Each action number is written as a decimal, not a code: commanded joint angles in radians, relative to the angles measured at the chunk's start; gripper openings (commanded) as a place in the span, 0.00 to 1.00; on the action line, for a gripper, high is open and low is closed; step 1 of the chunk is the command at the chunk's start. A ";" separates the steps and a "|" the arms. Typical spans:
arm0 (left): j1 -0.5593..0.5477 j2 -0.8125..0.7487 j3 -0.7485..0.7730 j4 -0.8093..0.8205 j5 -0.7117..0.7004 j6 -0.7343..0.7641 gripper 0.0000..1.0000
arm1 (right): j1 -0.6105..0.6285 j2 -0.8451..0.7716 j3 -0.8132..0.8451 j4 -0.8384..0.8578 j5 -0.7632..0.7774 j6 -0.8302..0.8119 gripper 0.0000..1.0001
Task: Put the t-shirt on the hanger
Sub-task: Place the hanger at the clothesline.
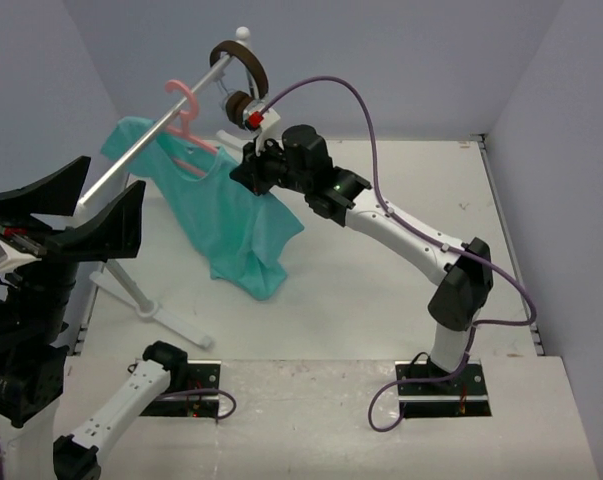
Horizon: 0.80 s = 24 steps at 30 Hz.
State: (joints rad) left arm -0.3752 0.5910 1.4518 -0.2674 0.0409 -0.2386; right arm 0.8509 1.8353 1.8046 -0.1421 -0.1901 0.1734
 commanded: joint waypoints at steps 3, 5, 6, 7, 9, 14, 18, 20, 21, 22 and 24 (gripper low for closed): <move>0.002 -0.023 -0.054 -0.044 -0.036 0.056 1.00 | 0.011 0.014 0.010 0.111 0.031 0.021 0.00; 0.002 -0.034 -0.077 -0.040 -0.036 0.056 1.00 | 0.011 0.017 -0.014 0.122 0.025 0.019 0.00; 0.002 -0.038 -0.093 -0.040 -0.036 0.056 1.00 | 0.011 0.017 -0.031 0.127 0.023 0.017 0.00; 0.002 -0.040 -0.107 -0.041 -0.036 0.056 1.00 | 0.011 0.016 -0.047 0.130 0.024 0.015 0.00; 0.002 -0.038 -0.128 -0.050 -0.036 0.056 1.00 | 0.011 0.013 -0.071 0.134 0.028 0.012 0.00; 0.002 -0.025 -0.135 -0.093 -0.036 0.060 1.00 | 0.012 -0.025 -0.098 0.135 0.018 -0.012 0.17; 0.002 -0.025 -0.125 -0.134 -0.051 0.068 1.00 | 0.013 -0.090 -0.123 0.134 0.020 -0.023 0.80; 0.002 -0.029 -0.115 -0.190 -0.081 0.078 1.00 | 0.013 -0.137 -0.140 0.120 0.034 -0.023 0.98; 0.003 -0.036 -0.112 -0.224 -0.104 0.087 1.00 | 0.013 -0.179 -0.167 0.106 0.057 -0.026 0.99; 0.003 -0.044 -0.111 -0.242 -0.126 0.093 1.00 | 0.013 -0.217 -0.181 0.098 0.070 -0.028 0.99; 0.002 -0.078 -0.150 -0.291 -0.182 0.101 1.00 | 0.011 -0.320 -0.245 0.058 0.146 -0.032 0.99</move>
State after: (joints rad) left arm -0.3752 0.5533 1.3179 -0.4422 -0.0351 -0.1812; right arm 0.8537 1.7365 1.6153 -0.0784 -0.1516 0.1596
